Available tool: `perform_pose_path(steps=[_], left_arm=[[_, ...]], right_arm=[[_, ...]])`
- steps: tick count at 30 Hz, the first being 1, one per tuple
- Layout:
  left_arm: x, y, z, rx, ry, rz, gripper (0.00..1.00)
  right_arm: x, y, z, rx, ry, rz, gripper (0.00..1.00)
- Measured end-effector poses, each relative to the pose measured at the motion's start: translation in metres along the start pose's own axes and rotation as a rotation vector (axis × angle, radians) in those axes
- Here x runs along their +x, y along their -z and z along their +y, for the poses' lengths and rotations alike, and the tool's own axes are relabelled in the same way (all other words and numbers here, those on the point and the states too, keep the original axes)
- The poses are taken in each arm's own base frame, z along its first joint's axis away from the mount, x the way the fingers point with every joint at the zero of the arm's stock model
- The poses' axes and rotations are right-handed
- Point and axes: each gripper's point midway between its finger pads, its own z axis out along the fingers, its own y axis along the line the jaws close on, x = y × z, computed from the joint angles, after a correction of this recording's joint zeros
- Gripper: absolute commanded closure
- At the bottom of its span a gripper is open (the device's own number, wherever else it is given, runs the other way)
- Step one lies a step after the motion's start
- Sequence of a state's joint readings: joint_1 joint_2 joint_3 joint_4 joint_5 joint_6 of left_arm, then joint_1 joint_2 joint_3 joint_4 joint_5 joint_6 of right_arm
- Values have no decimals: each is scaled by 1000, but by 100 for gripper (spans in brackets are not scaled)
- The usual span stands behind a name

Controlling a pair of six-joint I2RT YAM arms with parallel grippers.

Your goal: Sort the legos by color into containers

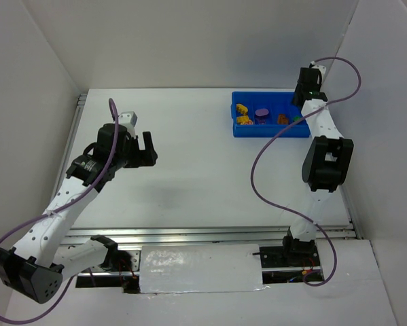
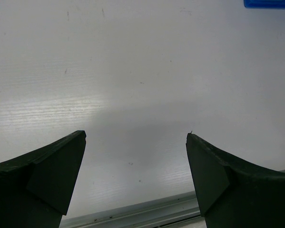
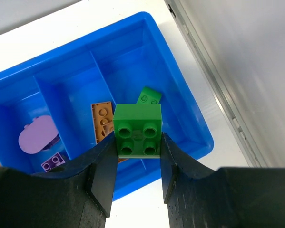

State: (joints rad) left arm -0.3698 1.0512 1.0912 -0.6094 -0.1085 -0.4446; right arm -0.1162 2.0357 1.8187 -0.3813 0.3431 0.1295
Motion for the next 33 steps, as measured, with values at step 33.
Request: perform_pose_path(steps=[33], left_arm=[[2, -4, 1, -8, -1, 14, 1]], right_arm=[[26, 6, 45, -275, 30, 79, 100]])
